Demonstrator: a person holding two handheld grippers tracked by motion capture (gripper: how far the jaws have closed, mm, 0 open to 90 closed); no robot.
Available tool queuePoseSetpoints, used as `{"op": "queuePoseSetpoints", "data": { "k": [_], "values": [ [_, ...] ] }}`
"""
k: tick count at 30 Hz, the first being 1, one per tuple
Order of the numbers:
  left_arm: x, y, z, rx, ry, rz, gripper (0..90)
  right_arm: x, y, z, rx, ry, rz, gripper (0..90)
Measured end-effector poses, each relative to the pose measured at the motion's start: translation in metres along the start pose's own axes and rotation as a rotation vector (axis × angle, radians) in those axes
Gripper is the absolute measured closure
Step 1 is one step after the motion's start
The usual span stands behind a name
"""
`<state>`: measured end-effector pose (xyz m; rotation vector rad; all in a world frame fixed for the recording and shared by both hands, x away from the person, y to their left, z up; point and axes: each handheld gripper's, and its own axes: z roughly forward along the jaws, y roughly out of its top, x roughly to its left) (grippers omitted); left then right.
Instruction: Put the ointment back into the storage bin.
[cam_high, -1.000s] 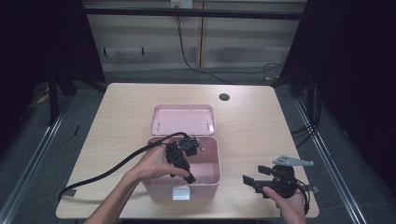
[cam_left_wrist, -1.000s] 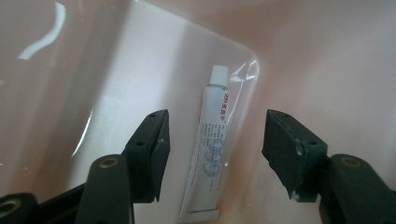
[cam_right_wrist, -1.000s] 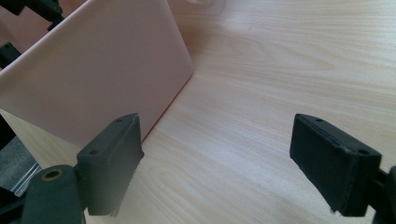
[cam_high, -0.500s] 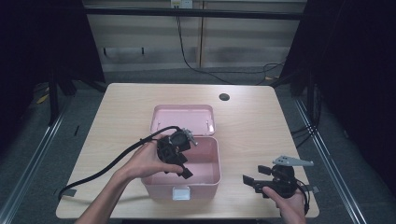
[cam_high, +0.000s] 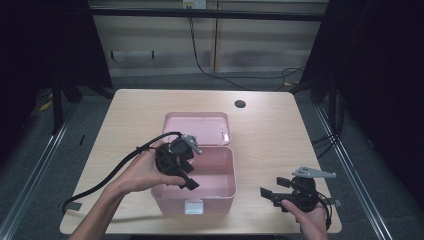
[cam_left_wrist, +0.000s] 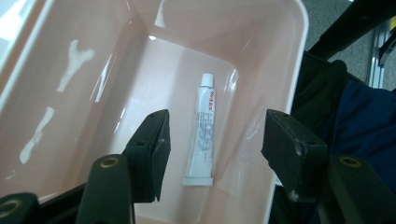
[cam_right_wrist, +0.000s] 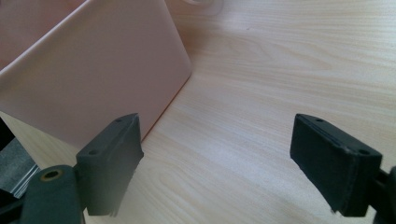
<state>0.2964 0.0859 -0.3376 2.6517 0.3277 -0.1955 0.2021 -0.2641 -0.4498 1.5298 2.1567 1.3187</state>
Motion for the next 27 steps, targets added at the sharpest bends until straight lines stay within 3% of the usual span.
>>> {"op": "queuePoseSetpoints", "data": {
  "k": [13, 18, 22, 23, 26, 27],
  "values": [
    [-0.003, -0.016, -0.021, -0.014, -0.025, 0.006, 41.2, 0.000, 0.000, 0.000, -0.001, -0.001, 0.003, 16.3],
    [0.003, -0.029, -0.027, -0.025, -0.028, -0.015, 40.8, 0.000, 0.000, 0.000, 0.000, -0.002, 0.003, 16.3],
    [0.007, -0.038, -0.034, -0.057, -0.004, -0.043, 40.0, 0.000, 0.000, 0.000, -0.001, -0.003, 0.005, 16.3],
    [0.008, -0.043, -0.038, -0.084, -0.002, -0.060, 39.9, 0.000, 0.000, 0.000, -0.001, -0.003, 0.006, 16.3],
    [0.011, -0.049, -0.042, -0.083, 0.009, -0.071, 39.8, 0.000, 0.000, 0.000, -0.001, -0.004, 0.006, 16.3],
    [0.011, -0.055, -0.045, -0.101, 0.020, -0.100, 39.3, 0.000, 0.000, -0.001, -0.003, -0.006, 0.008, 16.3]
  ]
}}
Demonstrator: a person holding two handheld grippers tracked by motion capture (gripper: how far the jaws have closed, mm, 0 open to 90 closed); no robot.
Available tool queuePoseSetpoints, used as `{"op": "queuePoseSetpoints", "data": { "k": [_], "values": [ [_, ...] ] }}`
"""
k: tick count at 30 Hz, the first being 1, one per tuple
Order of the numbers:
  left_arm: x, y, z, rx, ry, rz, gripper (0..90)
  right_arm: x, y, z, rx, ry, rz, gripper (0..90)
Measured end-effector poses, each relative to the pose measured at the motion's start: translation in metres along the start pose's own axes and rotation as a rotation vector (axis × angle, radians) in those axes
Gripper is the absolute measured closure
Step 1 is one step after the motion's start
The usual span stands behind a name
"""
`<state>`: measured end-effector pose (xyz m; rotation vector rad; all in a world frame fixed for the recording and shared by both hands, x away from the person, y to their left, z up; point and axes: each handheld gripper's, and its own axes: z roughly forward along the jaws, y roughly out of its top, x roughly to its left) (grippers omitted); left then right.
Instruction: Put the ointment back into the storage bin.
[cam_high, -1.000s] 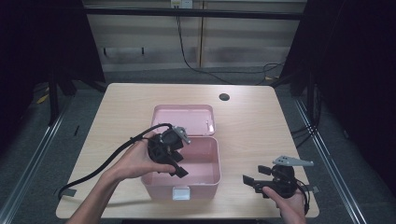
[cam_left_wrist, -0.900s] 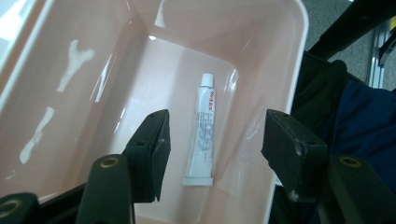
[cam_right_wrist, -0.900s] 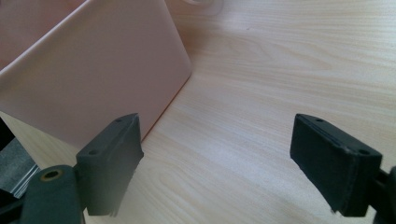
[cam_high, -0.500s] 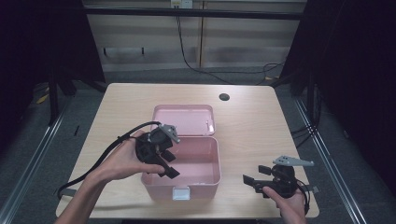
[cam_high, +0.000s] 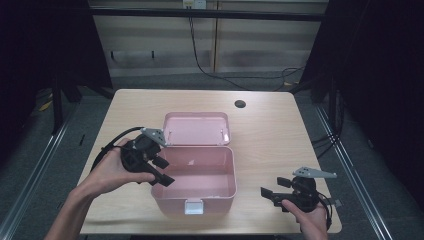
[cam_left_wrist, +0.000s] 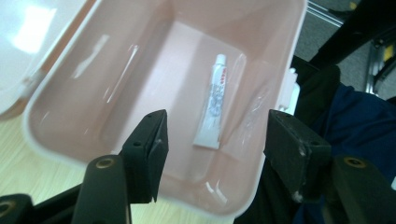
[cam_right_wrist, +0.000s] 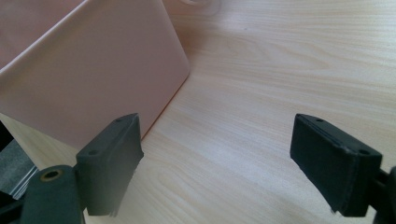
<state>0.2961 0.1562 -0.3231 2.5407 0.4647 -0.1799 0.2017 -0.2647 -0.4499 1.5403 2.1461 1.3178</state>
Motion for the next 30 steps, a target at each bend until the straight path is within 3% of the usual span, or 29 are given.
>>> {"op": "queuePoseSetpoints", "data": {
  "k": [9, 10, 16, 20, 23, 25, 26, 30],
  "values": [
    [0.008, -0.027, -0.013, -0.079, 0.016, -0.040, 38.5, 0.000, 0.000, -0.001, -0.004, -0.004, 0.003, 16.3],
    [0.011, -0.036, -0.013, -0.106, 0.026, -0.066, 38.4, 0.000, 0.000, -0.001, -0.004, -0.002, 0.003, 16.3],
    [0.017, -0.060, -0.012, -0.165, 0.017, -0.121, 37.5, 0.000, -0.001, -0.001, -0.002, -0.002, 0.006, 16.3],
    [0.022, -0.078, -0.012, -0.176, 0.019, -0.160, 37.1, -0.001, 0.000, -0.001, 0.000, -0.005, 0.005, 16.3],
    [0.022, -0.086, -0.011, -0.156, 0.051, -0.166, 36.3, -0.001, 0.000, 0.000, -0.001, -0.007, 0.008, 16.3],
    [0.023, -0.093, -0.012, -0.183, 0.039, -0.172, 36.2, -0.002, -0.001, -0.001, -0.014, -0.012, 0.015, 16.3],
    [0.024, -0.100, -0.014, -0.174, 0.072, -0.183, 36.1, -0.002, -0.001, -0.001, -0.021, -0.015, 0.018, 16.3],
    [0.027, -0.113, -0.014, -0.209, 0.098, -0.206, 34.5, -0.002, -0.002, 0.001, -0.022, -0.029, 0.031, 16.4]
  ]
}}
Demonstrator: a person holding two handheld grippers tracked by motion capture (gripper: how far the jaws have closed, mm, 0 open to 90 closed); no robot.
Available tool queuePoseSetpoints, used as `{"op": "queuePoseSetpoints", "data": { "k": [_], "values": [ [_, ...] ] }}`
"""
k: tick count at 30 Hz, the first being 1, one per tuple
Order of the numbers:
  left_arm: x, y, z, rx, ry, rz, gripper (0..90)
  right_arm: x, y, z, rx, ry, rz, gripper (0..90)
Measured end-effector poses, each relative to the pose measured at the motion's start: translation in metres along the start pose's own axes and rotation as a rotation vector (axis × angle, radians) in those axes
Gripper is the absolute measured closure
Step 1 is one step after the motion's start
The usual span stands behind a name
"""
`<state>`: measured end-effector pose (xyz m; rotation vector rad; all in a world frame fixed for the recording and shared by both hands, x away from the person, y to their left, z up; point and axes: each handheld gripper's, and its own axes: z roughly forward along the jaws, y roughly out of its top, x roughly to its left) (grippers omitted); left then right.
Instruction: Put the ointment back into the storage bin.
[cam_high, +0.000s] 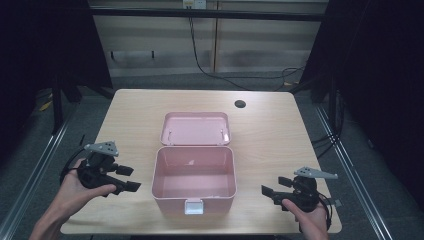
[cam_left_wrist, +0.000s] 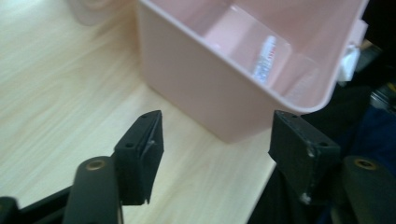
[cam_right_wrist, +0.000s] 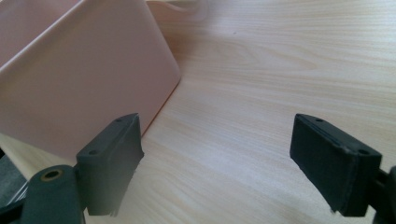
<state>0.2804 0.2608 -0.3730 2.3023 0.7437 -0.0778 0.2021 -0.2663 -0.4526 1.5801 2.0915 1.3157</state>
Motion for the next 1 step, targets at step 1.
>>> {"op": "queuePoseSetpoints", "data": {
  "k": [1],
  "values": [
    [0.0023, -0.0033, 0.0000, 0.007, -0.002, -0.012, 35.1, -0.0003, 0.0000, 0.0004, -0.005, -0.004, 0.003, 16.4]
  ]
}}
